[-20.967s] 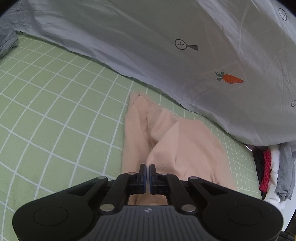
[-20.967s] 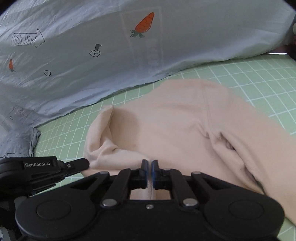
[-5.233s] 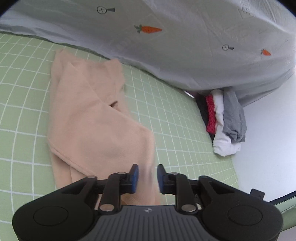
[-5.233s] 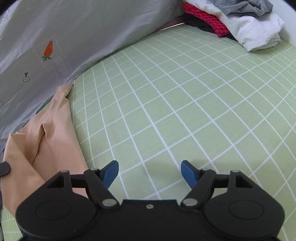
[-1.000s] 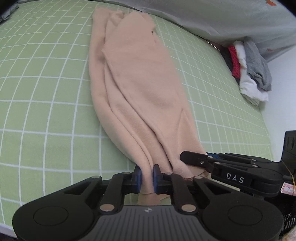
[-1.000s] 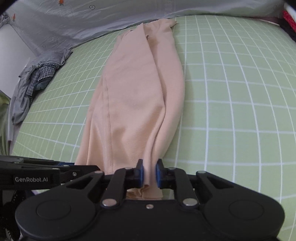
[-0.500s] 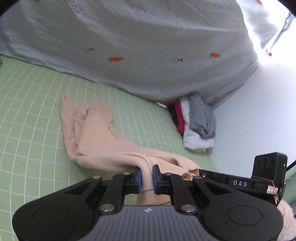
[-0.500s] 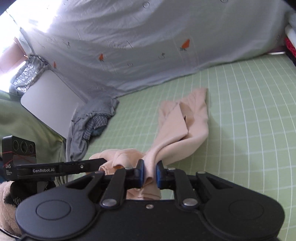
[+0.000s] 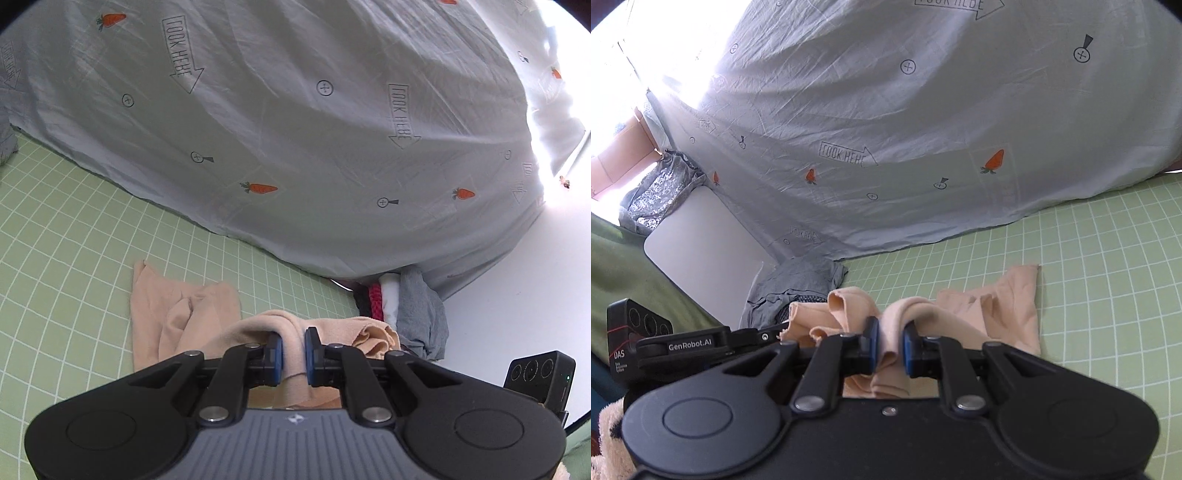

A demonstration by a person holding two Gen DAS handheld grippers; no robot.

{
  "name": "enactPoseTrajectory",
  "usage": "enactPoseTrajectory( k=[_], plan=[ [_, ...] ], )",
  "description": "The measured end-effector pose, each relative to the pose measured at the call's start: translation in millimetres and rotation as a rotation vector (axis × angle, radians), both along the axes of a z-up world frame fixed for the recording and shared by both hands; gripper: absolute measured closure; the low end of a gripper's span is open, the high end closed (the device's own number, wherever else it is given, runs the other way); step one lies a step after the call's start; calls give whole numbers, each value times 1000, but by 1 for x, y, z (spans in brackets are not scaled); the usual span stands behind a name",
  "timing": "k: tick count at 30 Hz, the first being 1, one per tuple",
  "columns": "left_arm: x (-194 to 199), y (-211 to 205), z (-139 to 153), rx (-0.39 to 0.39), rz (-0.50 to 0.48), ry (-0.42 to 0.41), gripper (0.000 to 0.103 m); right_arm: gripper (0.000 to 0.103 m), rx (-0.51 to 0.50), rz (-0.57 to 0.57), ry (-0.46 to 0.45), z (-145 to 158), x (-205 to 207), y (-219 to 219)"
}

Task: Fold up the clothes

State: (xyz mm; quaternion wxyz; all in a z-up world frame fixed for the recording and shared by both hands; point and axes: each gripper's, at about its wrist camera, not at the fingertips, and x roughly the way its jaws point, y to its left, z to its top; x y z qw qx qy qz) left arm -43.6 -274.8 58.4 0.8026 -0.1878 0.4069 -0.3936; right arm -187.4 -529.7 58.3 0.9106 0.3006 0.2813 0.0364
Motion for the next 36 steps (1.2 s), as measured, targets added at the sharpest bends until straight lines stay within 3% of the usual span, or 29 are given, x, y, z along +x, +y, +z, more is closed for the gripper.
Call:
enactPoseTrajectory(
  k=[4,11,16,21,25,27,28,29,30,32,36],
  plan=[
    [28,-13,-19,26,39,41,90,89,20,-8,30,-20,30,-13],
    [100,-48,-77,111,123,176,90,89,37,-31,141,-77,102,-37],
    [137,-79,-131,258,122,177,90,89,29,-56,262,-135,155,-46],
    [154,-81,-168,277,160,245,88,86,6,-59,377,-176,188,-47],
    [157,-74,-165,247,166,251,85,86,59,-48,390,-177,193,-59],
    [157,-70,-159,233,183,244,77,83,115,-70,382,-172,190,-66],
    [154,-69,-156,243,188,234,65,80,137,-85,372,-169,188,-69],
    [152,-68,-154,254,193,223,44,72,134,-103,348,-163,184,-71],
    [149,-66,-151,264,198,212,36,54,106,-131,319,-154,179,-72],
    [144,-63,-146,285,207,191,32,33,50,-185,263,-137,168,-73],
    [135,-58,-137,327,226,148,28,31,-25,-234,232,-122,154,-76]
  ],
)
